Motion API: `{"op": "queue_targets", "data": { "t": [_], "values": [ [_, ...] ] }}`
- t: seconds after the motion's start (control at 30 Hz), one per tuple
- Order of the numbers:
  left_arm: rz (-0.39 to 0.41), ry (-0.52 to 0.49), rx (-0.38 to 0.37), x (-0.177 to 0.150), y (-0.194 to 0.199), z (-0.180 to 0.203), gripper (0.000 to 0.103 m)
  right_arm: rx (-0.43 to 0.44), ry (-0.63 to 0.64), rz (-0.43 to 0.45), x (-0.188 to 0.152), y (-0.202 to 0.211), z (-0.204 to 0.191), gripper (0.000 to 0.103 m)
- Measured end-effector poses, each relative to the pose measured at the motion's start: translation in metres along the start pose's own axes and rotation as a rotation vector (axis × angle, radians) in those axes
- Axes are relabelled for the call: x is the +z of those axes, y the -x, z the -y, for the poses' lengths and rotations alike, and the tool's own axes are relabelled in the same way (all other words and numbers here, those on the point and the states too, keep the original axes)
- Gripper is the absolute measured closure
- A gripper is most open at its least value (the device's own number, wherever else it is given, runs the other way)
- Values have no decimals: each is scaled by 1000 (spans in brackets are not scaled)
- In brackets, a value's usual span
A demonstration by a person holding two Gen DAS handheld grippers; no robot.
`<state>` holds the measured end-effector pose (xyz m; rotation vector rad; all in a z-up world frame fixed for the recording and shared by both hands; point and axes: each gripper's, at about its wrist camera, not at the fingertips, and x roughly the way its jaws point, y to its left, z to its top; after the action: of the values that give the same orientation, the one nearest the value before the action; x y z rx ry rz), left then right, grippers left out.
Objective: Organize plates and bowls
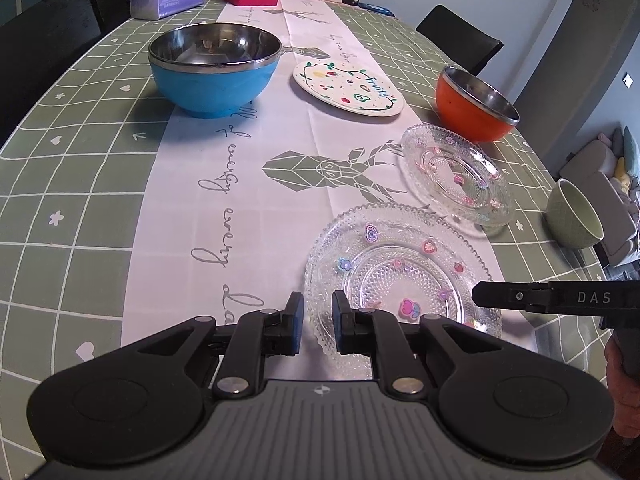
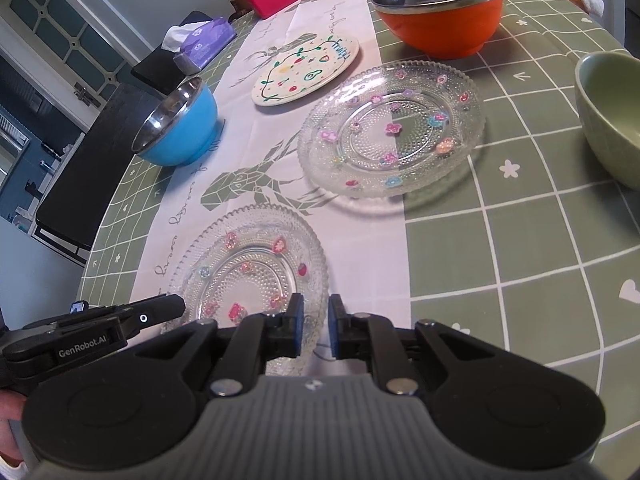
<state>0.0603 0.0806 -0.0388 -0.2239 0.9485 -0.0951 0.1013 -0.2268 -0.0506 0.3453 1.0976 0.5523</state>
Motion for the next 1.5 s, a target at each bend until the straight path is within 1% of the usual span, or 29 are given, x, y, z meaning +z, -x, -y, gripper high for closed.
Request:
{"op": "queue_targets", "data": {
  "t": [0.07,0.13,0.17,0.23,0.27,0.33,0.37,0.47,0.53,0.63,0.8,0.83,0.93,1.03,1.07,1.1,1.13,1.3,1.4,1.5],
  "values": [
    [13,4,4,1,1,-1,78,6,0,7,0,2,-1,72],
    [30,8,7,2,4,-2,66,-2,12,20,0,4,-3,69],
    [47,5,6,2,6,-2,63,-8,20,27,0,5,-4,69],
    [82,4,3,3,10,-2,50,-16,31,44,1,8,-6,66],
    [101,6,-3,4,13,-2,47,-18,34,54,1,10,-6,65],
    [119,10,-30,7,14,-2,45,-22,36,74,3,14,-6,62],
    [121,9,-45,9,15,-1,44,-26,34,88,4,16,-5,59],
    [125,-1,-87,18,13,5,43,-51,28,125,11,23,-2,55],
    [138,-21,-98,25,12,13,43,-65,25,148,17,26,1,52],
    [157,-49,-109,38,9,24,41,-84,24,180,27,32,4,51],
    [135,-18,-144,62,-10,35,42,-135,29,216,50,33,10,51],
    [136,-17,-147,66,-14,38,47,-143,24,216,55,32,13,52],
    [146,-28,-154,74,-26,47,50,-158,2,198,65,27,20,53],
    [123,-33,-159,81,-40,52,56,-189,-4,175,74,17,26,60],
    [116,-35,-160,83,-46,52,57,-208,-3,172,76,14,26,61],
    [106,-38,-158,84,-51,53,61,-224,-3,172,78,12,28,61],
    [98,-41,-155,86,-55,53,63,-239,-6,171,80,9,29,63],
    [70,-23,-151,93,-77,49,65,-294,-21,173,87,2,37,67],
    [59,-7,-157,97,-86,47,66,-302,-28,177,89,3,40,67],
    [52,-4,-156,97,-94,46,69,-309,-33,174,89,2,41,67]
  ]
}}
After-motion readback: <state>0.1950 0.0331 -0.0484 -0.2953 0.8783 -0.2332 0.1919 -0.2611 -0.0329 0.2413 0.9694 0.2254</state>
